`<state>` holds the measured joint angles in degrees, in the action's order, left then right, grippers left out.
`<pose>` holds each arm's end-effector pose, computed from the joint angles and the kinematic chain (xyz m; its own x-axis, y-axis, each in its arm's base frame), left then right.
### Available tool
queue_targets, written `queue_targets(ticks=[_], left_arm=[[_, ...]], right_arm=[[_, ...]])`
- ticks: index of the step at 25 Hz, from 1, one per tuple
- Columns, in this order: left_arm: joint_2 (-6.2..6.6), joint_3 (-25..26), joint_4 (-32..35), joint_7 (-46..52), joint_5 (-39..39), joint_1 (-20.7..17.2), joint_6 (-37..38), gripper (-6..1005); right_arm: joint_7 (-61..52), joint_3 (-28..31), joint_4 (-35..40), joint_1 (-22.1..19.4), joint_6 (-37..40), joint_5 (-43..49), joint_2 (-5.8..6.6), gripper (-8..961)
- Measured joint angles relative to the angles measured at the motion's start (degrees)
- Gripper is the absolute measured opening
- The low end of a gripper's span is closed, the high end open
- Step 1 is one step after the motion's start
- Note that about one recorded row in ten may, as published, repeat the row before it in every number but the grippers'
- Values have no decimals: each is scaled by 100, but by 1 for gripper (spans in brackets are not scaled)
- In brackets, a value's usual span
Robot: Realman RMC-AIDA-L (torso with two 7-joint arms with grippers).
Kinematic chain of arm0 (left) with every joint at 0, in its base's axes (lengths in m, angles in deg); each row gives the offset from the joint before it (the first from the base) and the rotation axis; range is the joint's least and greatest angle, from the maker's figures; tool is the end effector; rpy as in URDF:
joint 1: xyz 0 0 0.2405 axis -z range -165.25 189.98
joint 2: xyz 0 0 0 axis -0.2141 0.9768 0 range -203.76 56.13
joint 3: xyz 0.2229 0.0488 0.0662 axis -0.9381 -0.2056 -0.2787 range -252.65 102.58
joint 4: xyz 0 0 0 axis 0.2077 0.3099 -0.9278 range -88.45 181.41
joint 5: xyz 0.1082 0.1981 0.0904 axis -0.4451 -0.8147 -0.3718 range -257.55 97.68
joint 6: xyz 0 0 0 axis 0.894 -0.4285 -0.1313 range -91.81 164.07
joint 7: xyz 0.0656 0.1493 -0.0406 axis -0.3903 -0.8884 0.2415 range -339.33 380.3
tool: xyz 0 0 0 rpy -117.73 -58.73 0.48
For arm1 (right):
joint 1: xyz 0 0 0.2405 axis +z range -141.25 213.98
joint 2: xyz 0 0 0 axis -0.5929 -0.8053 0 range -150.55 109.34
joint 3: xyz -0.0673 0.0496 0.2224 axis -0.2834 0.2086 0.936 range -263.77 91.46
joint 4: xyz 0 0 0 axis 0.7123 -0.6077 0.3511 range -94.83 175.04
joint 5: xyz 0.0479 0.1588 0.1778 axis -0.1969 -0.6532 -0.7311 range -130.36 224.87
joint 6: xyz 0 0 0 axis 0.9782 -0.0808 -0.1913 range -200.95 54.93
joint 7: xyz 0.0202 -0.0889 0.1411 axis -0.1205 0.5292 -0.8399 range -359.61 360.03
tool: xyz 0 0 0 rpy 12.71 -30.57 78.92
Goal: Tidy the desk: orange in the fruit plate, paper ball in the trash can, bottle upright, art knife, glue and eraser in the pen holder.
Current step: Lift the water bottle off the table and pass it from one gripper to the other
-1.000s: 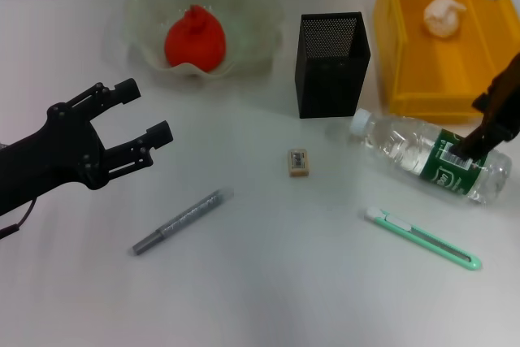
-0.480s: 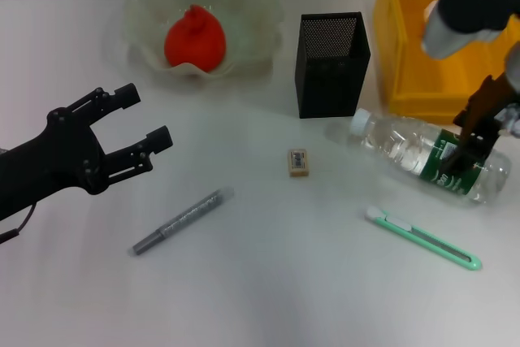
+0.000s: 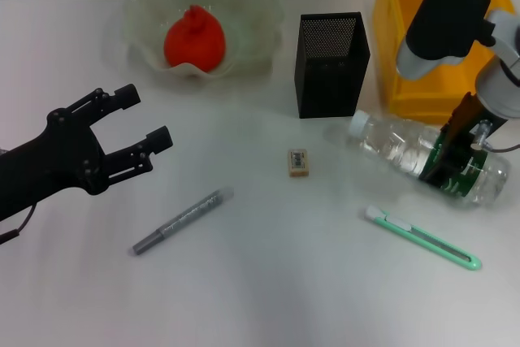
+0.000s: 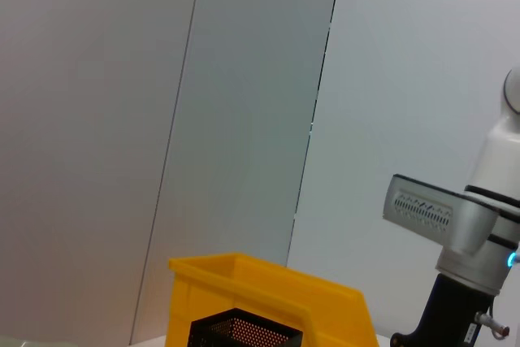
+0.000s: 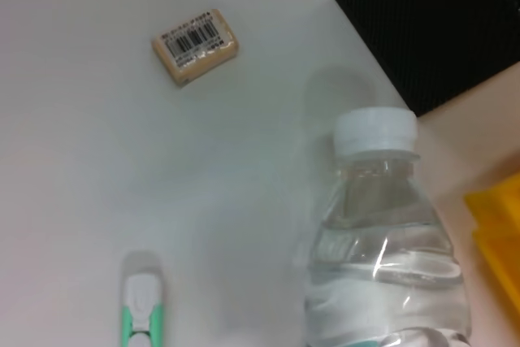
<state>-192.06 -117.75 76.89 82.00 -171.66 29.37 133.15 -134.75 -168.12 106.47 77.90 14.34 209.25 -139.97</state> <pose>-0.2916 0.2941 0.0065 0.6330 0.1505 0.7594 0.4823 -0.8439 -0.2348 0.1920 0.3992 -0.0215 0.7189 -0.4747 0.5077 -0.2615 -0.8615 -0.4352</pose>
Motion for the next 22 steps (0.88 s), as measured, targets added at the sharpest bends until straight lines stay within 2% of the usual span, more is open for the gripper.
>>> queue_targets(ticks=[9, 15, 18, 22], left_arm=[[-6, 0, 0, 0, -11, 9, -8, 859], [-6, 0, 0, 0, -9, -11, -10, 859], [0, 0, 0, 13, -10, -15, 7, 859], [7, 0, 0, 44, 1, -8, 10, 859]], right_arm=[[-45, -53, -432, 139, -261, -9, -11, 769], [-65, -13, -372, 151, -162, -22, -4, 764], [-54, 17, -33, 33, -11, -52, 6, 761], [96, 52, 1107, -444, 338, -360, 19, 757]])
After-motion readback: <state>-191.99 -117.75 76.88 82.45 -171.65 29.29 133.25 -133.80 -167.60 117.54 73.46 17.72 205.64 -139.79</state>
